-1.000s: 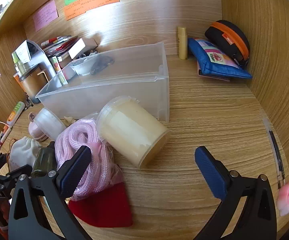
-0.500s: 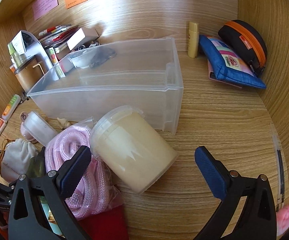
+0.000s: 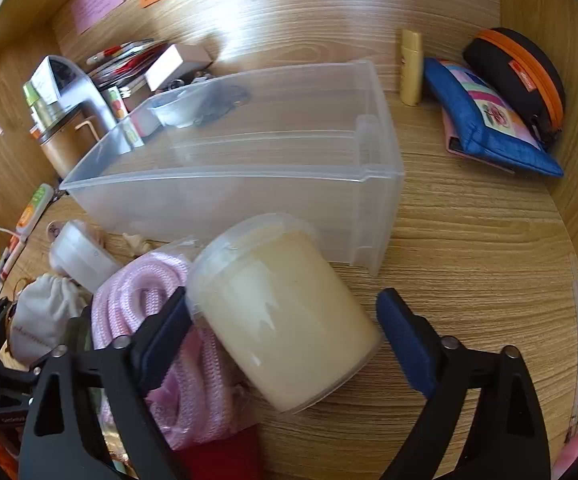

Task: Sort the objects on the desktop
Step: 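Carry the white drawstring pouch with left gripper toward the clear bin while right gripper carries the cream jar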

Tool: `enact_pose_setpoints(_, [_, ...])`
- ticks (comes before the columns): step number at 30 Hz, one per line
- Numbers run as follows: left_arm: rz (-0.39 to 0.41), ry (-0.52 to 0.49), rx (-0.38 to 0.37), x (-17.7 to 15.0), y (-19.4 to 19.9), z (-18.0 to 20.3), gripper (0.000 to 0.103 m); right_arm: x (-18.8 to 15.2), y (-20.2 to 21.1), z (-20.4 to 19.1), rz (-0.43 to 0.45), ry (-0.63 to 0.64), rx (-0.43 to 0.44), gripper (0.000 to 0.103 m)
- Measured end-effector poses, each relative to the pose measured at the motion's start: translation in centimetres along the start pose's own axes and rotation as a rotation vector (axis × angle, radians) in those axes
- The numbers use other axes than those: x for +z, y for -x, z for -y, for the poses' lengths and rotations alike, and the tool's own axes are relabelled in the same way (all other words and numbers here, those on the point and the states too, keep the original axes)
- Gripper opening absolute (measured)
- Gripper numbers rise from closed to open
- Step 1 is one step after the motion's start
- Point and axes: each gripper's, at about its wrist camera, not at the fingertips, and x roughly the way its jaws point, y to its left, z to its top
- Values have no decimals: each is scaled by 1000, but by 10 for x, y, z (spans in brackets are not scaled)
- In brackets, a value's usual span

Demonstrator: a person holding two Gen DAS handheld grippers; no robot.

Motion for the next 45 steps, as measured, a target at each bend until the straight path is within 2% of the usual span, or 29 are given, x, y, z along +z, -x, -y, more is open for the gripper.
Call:
enact_pose_setpoints(10, [20,-16,1,-1,3,6,69,-3,1,0,2,12,22,84])
enact_pose_setpoints(16, [39,47,-10,1,11,-3,58,-9,12,0,19,2,28,84])
enact_pose_setpoints(30, [90,71,-8,6,31,-11,50,-9,39,4,95,-15,43,84])
enact_pose_setpoints(45, [201,67,-37,39,57,-10,50,-3,62,3,167,-8,62,84])
